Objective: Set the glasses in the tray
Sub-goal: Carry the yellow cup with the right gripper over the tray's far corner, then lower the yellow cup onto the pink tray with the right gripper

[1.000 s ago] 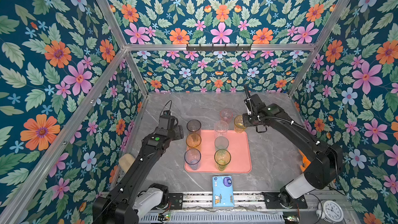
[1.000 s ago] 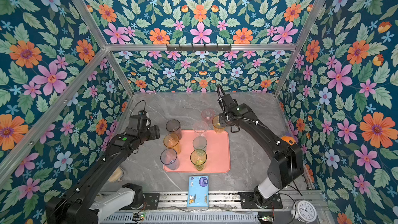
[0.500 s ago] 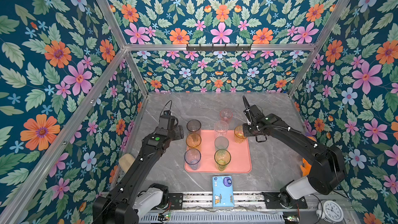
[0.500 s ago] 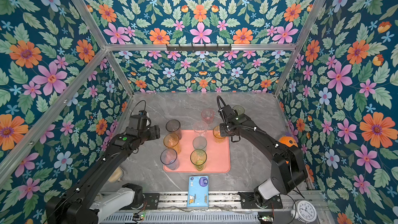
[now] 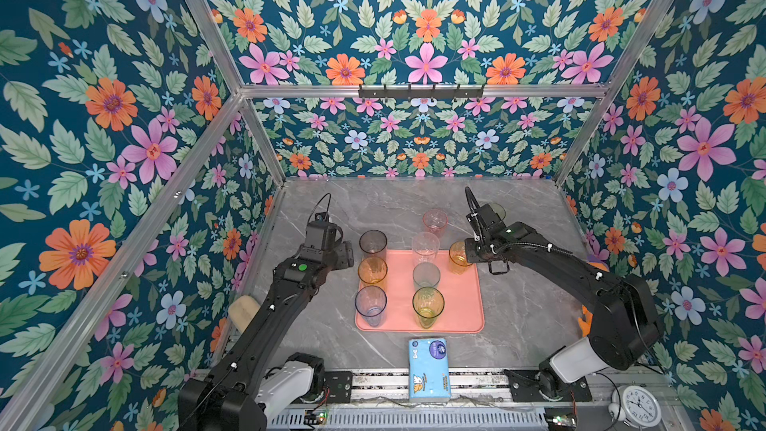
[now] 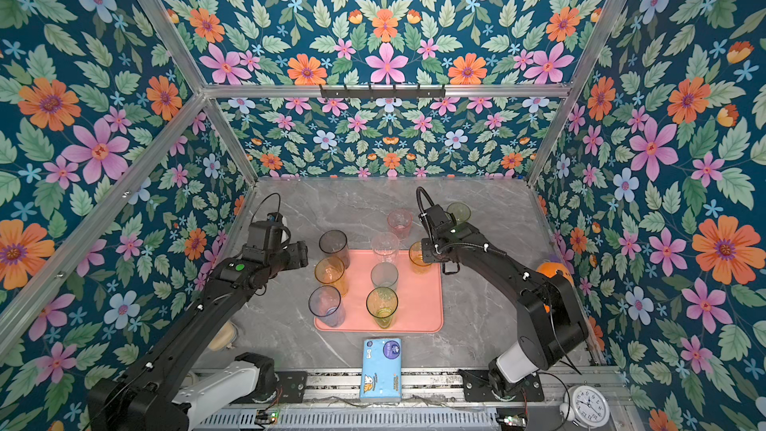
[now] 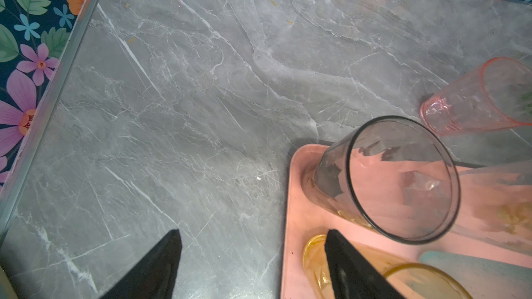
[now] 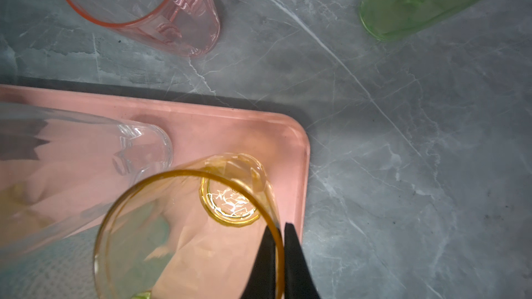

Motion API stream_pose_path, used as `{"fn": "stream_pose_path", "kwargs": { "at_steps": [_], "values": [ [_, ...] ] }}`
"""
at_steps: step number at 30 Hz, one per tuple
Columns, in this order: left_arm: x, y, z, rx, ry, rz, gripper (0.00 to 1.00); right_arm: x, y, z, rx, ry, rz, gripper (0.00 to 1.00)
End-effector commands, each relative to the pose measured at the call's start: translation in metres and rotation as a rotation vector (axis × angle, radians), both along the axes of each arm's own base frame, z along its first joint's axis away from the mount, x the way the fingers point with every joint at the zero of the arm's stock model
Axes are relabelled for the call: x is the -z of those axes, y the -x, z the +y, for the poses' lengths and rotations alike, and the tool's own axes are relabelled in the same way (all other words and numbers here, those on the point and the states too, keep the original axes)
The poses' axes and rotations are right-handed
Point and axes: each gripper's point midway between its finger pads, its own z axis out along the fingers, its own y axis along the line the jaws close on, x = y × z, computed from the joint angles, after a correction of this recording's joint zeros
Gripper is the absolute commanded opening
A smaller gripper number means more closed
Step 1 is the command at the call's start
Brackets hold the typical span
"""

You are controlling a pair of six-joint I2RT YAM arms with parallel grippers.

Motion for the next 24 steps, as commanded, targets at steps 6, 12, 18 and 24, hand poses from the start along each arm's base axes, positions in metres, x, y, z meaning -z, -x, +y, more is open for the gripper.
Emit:
{"fn": "stream_pose_path", "kwargs": {
  "at_steps": [6,12,18,24],
  "values": [
    [-0.002,-0.002,0.000,0.002,0.000,-0.014,0.81,0.009,-0.012,-0.004,0.049,0.010,-0.005,0.00],
    [-0.002,-0.002,0.000,0.001,0.000,-0.014,0.81,0.015,-0.020,-0.004,0.056,0.021,-0.006,0.00],
    [-0.001,-0.002,0.000,0.000,-0.002,-0.013,0.81,0.015,-0.026,-0.004,0.060,0.033,-0.015,0.00],
    [-0.001,-0.002,0.000,0.000,-0.001,-0.011,0.81,0.026,-0.029,-0.006,0.065,0.055,0.008,0.00]
  ]
}}
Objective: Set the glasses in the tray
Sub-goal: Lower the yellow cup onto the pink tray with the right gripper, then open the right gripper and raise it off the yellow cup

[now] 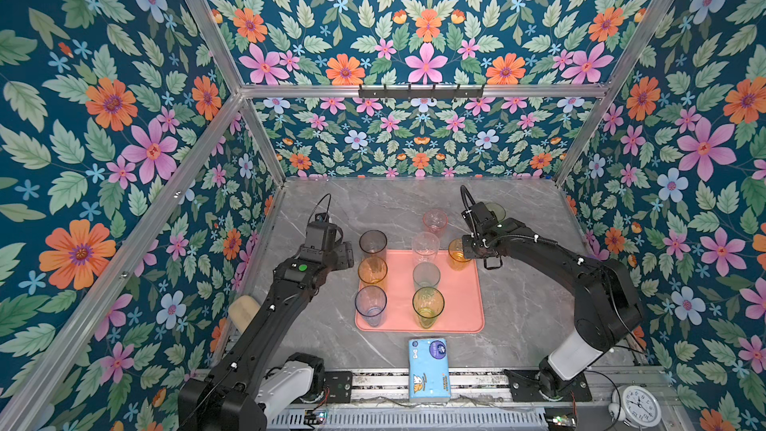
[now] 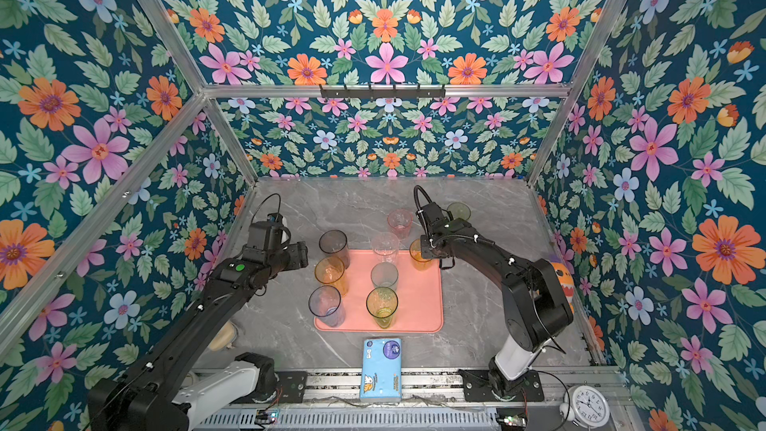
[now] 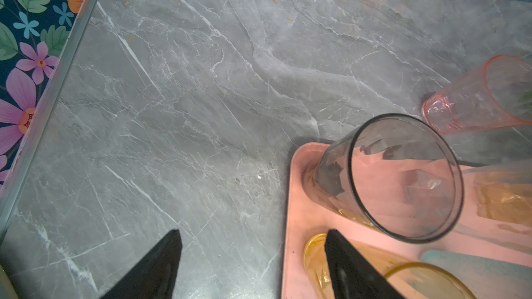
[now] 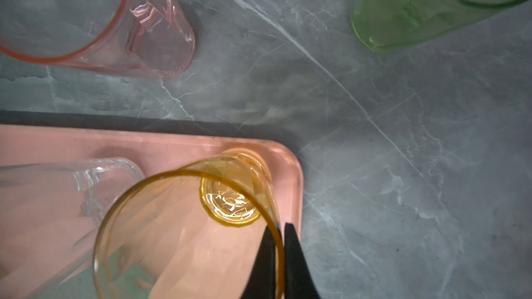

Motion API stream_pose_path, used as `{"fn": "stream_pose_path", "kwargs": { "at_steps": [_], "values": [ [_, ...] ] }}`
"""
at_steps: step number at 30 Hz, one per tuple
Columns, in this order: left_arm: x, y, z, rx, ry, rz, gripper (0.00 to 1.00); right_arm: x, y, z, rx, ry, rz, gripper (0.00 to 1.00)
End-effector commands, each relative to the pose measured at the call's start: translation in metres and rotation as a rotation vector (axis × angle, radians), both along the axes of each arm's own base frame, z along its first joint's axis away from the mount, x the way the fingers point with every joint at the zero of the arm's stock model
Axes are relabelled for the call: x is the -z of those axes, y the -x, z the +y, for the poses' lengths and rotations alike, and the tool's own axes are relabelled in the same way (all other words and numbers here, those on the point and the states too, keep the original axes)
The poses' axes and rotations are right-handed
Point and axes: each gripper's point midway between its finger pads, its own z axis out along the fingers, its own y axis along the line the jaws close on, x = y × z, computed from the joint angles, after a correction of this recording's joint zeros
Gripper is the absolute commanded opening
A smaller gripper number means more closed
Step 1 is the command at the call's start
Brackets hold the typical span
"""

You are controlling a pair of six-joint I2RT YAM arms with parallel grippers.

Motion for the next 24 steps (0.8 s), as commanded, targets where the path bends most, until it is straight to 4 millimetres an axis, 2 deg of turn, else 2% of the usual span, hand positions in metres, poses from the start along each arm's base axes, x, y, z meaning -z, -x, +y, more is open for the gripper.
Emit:
{"fn": "stream_pose_path", "kwargs": {
  "at_steps": [1,5,14,20,24],
  "values": [
    [-0.002,-0.002,0.000,0.001,-0.001,-0.014,0.81,0.003,-0.003,-0.002,0.013,0.012,0.000,0.00],
    [-0.003,-0.003,0.000,0.002,-0.001,-0.016,0.81,0.005,-0.002,-0.002,0.016,0.016,0.010,0.00],
    [-0.003,-0.002,0.000,0.000,-0.001,-0.015,0.81,0.000,-0.002,-0.001,0.017,0.012,0.020,0.16],
    [-0.003,-0.002,0.000,-0.001,0.001,-0.017,0.81,-0.010,-0.003,0.001,0.017,0.001,0.017,0.20],
    [-0.003,-0.002,0.000,-0.001,0.001,-0.018,0.81,-0.023,-0.005,0.003,0.017,-0.011,-0.001,0.28]
  ]
}}
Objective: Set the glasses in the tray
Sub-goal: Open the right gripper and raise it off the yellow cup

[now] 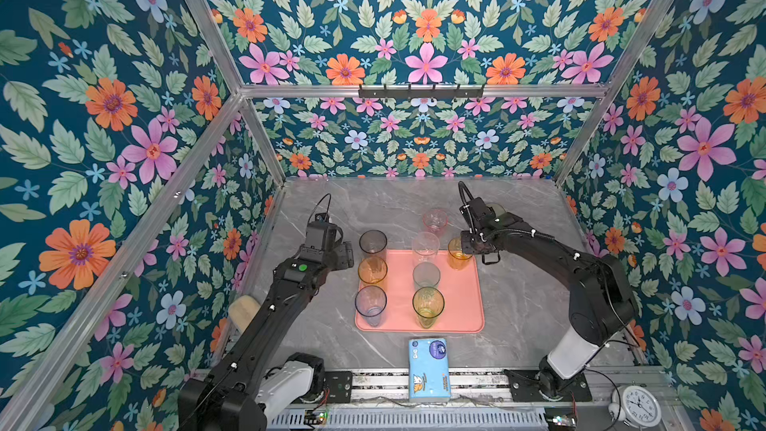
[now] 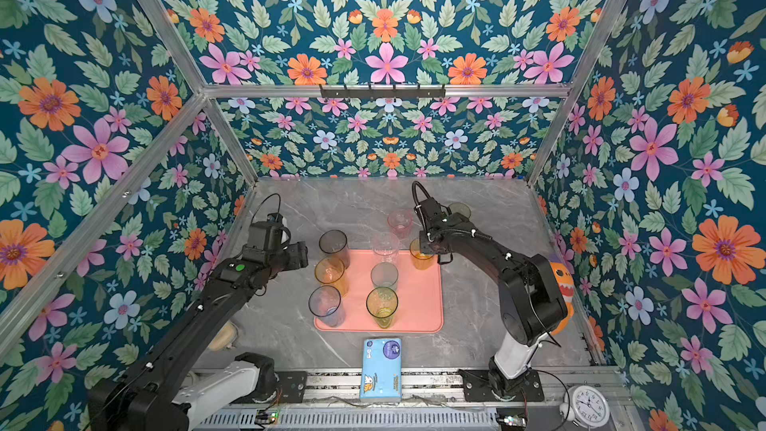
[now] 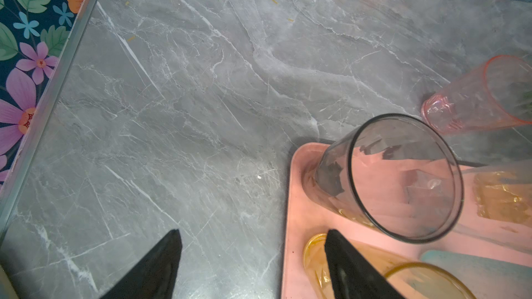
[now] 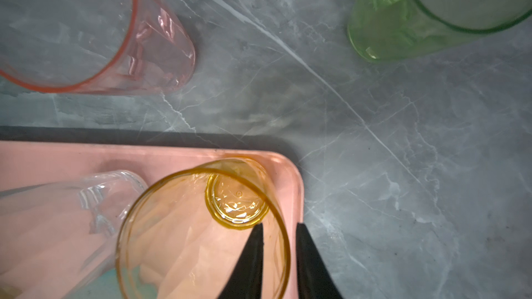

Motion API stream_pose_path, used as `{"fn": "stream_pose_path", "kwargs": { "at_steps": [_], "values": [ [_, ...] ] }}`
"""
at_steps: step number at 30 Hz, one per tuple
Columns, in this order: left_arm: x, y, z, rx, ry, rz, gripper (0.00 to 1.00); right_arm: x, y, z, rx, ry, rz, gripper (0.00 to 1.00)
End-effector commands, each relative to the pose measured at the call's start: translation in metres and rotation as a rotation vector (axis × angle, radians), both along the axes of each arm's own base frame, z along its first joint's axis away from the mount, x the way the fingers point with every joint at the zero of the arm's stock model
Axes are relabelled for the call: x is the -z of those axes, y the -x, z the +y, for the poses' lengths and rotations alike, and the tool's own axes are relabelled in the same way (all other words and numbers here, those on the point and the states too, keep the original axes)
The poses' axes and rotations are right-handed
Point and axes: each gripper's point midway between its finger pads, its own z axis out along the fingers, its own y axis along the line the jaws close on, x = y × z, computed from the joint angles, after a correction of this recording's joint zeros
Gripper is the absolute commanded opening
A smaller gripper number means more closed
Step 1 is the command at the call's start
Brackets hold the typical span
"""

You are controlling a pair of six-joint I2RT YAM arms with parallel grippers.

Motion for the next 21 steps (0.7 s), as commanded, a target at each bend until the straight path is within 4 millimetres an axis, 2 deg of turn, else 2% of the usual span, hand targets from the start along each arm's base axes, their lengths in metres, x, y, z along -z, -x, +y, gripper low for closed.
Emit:
{"fn": "stream_pose_path", "kwargs": {
  "at_steps": [1,5,14,21],
  "values": [
    [-0.003,-0.002,0.000,-0.001,0.000,-0.017,0.81,-0.013,0.001,0.000,0.003,-0.009,-0.007,0.30],
    [-0.003,-0.002,0.000,0.000,0.000,-0.018,0.81,-0.032,-0.007,0.005,-0.009,-0.026,-0.049,0.36],
    [-0.011,0.000,0.002,-0.010,0.003,-0.050,0.81,-0.067,-0.033,0.018,-0.038,-0.052,-0.131,0.39],
    [-0.010,0.000,0.003,-0.011,-0.001,-0.044,0.81,-0.080,-0.058,0.030,-0.043,-0.061,-0.173,0.41]
  ]
}}
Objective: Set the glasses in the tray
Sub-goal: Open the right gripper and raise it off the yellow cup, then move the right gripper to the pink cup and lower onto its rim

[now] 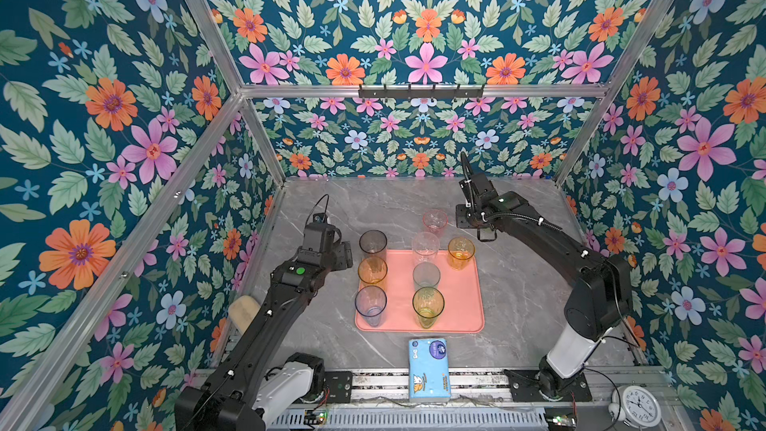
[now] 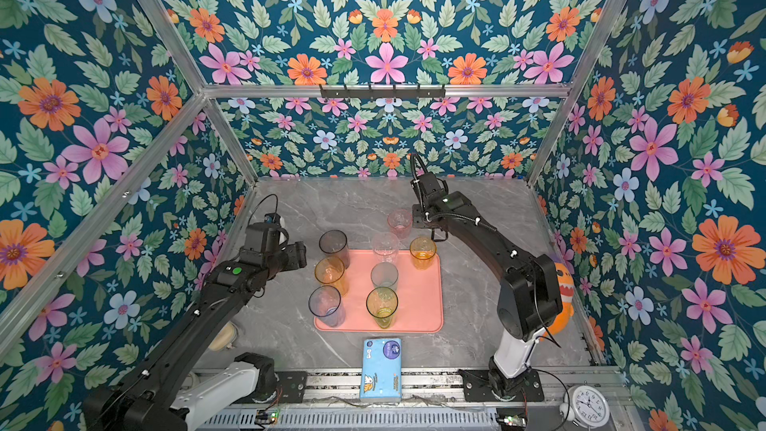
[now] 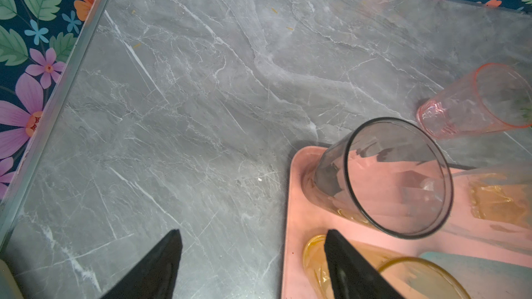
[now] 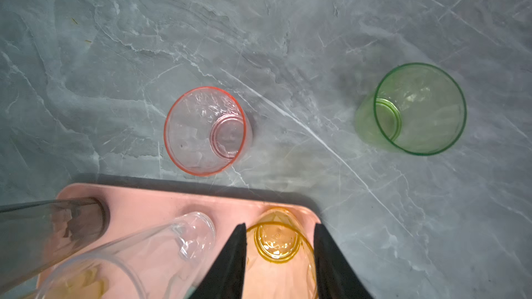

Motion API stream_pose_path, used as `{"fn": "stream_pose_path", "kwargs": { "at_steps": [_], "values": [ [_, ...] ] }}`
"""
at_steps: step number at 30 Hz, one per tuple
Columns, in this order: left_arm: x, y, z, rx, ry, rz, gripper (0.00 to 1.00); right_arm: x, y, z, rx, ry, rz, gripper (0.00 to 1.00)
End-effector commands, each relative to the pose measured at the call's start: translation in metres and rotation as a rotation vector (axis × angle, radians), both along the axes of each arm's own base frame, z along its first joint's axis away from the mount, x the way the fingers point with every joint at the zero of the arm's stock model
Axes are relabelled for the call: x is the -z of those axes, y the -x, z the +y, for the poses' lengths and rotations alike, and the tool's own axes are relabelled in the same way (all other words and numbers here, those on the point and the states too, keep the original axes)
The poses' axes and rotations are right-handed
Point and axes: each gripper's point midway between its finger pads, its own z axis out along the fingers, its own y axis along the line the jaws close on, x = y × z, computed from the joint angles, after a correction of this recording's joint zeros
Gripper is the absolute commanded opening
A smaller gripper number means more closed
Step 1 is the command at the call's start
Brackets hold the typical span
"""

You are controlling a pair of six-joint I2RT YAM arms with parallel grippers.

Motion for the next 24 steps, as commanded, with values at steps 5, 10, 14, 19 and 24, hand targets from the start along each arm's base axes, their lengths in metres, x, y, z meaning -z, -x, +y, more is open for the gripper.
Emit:
{"fn": "stream_pose_path", "kwargs": {
  "at_steps": [5,10,14,19,24],
  "values": [
    [-0.004,-0.002,0.002,-0.008,-0.005,-0.020,0.81,0.001,-0.023,0.011,-0.002,-0.004,-0.001,0.41],
    [-0.004,-0.002,0.002,-0.010,-0.009,-0.022,0.81,0.006,-0.036,0.018,0.000,-0.013,0.008,0.42],
    [-0.004,-0.002,0.003,-0.011,-0.009,-0.021,0.81,0.012,-0.043,0.021,-0.002,-0.013,0.020,0.42],
    [-0.004,-0.002,0.002,-0.010,-0.008,-0.021,0.81,0.020,-0.050,0.024,-0.002,-0.013,0.038,0.42],
    [-0.003,-0.002,0.002,-0.009,-0.010,-0.019,0.81,0.029,-0.056,0.027,-0.004,-0.019,0.056,0.42]
  ]
}}
